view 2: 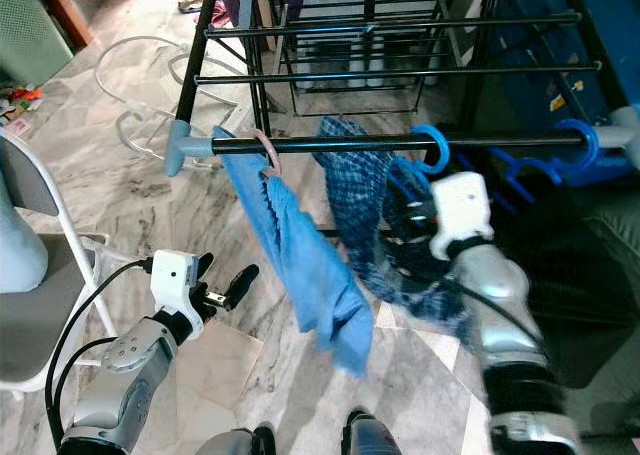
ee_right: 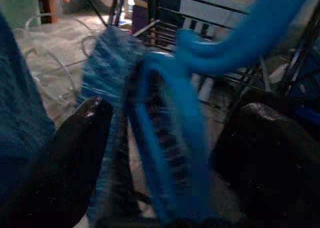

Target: Hang hanger

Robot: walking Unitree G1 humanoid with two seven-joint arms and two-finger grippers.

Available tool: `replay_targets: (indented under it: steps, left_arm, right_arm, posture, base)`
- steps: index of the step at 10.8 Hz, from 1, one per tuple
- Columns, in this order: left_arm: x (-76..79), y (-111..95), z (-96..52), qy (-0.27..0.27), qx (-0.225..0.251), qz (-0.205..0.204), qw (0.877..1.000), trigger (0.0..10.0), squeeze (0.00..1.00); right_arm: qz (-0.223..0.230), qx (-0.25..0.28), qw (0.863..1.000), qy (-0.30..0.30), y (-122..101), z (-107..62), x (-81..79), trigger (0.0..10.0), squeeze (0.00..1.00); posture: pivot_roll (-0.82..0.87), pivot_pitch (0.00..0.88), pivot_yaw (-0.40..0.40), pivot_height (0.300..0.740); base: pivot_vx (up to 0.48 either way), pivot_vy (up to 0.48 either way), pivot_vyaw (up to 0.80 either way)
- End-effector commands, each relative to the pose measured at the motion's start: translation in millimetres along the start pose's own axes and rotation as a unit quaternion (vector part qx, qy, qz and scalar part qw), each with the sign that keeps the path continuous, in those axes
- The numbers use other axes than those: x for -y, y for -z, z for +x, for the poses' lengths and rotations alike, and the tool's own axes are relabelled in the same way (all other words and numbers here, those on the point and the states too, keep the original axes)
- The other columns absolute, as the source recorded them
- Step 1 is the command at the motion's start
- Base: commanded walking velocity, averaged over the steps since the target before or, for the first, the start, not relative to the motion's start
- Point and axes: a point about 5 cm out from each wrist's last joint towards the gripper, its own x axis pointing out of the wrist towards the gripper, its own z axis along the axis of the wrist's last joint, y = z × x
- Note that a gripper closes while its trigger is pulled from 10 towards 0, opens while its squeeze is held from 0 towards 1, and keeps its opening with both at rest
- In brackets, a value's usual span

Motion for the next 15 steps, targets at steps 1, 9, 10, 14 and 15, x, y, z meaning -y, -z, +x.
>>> replay_targets:
  steps: [1,9,10,14,15]
  left_arm:
    - [-3.7,5,-5.1,-0.009,-0.009,0.004,1.0,10.0,0.0]
    - [-0.9,8,-2.9,-0.005,-0.014,0.005,1.0,10.0,0.0]
    - [-1.3,8,-3.2,-0.005,-0.015,0.005,1.0,10.0,0.0]
    - [-4.3,8,-3.8,-0.006,-0.017,0.008,1.0,10.0,0.0]
    - [-4.3,7,-2.7,-0.004,-0.017,0.009,1.0,10.0,0.0]
  right_arm:
    - [0.006,0.012,1.0,-0.005,-3,0.8,-3.8,7.7,0.0]
    - [0.021,0.018,1.0,0.003,3,-15.5,-7.5,2.2,0.0]
    - [0.02,0.017,1.0,0.002,4,-16.9,-7.0,2.3,0.0]
    - [0.018,0.016,1.0,0.018,2,-27.2,1.5,0.0,0.0]
    - [0.017,0.018,0.999,0.021,2,-26.9,1.1,0.0,0.0]
  posture:
    - [-0.06,0.204,0.103,0.74]
    - [-0.08,0.207,0.104,0.74]
    - [-0.08,0.209,0.108,0.74]
    - [-0.08,0.207,0.113,0.74]
    - [-0.08,0.204,0.116,0.74]
  base:
    - [0.0,0.0,0.0]
    - [0.0,0.0,0.0]
    - [0.0,0.0,0.0]
    - [0.0,0.0,0.0]
    - [0.0,0.0,0.0]
